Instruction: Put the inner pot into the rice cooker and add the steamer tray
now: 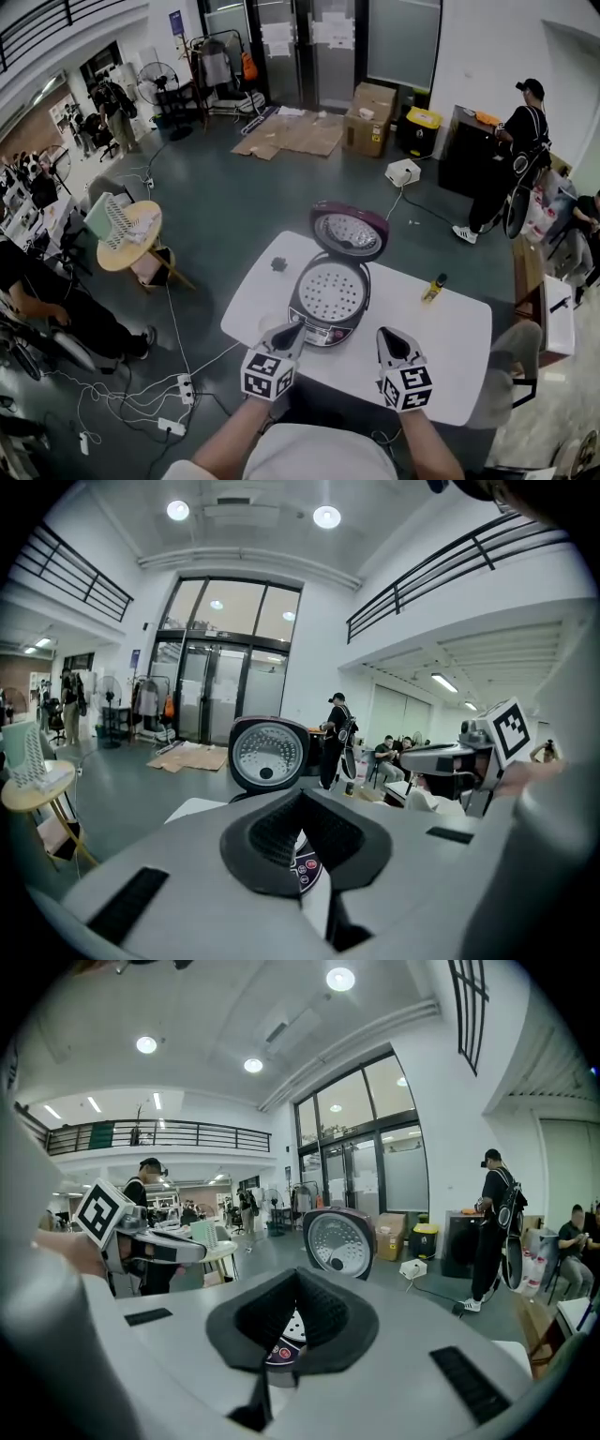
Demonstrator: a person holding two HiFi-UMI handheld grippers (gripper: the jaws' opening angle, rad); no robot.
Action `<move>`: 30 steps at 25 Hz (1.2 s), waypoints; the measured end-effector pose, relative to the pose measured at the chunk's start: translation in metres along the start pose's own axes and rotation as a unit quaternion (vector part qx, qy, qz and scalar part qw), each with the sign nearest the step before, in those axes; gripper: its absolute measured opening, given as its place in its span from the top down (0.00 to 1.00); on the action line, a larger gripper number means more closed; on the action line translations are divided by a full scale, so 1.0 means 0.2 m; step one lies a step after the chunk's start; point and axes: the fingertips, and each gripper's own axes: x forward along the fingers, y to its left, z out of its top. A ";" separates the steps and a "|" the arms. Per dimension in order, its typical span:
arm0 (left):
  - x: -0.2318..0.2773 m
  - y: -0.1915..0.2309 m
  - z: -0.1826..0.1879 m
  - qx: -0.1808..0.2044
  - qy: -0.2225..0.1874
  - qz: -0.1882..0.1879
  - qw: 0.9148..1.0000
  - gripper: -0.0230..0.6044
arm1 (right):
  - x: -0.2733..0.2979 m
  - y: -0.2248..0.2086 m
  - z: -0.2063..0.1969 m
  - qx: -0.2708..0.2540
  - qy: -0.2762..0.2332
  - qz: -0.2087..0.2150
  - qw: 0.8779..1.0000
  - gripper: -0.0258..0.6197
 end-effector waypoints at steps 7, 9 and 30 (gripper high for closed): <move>-0.12 0.03 -0.01 0.006 -0.009 -0.001 1.000 0.94 | -0.04 0.09 -0.02 0.007 -0.011 -0.010 1.000 0.94; -0.15 0.06 -0.01 0.001 -0.010 -0.007 1.000 0.94 | -0.04 0.12 -0.01 0.007 -0.014 -0.010 1.000 0.94; -0.20 0.30 0.06 0.005 -0.018 -0.061 0.998 0.94 | 0.05 0.23 0.11 0.011 -0.032 -0.043 0.998 0.94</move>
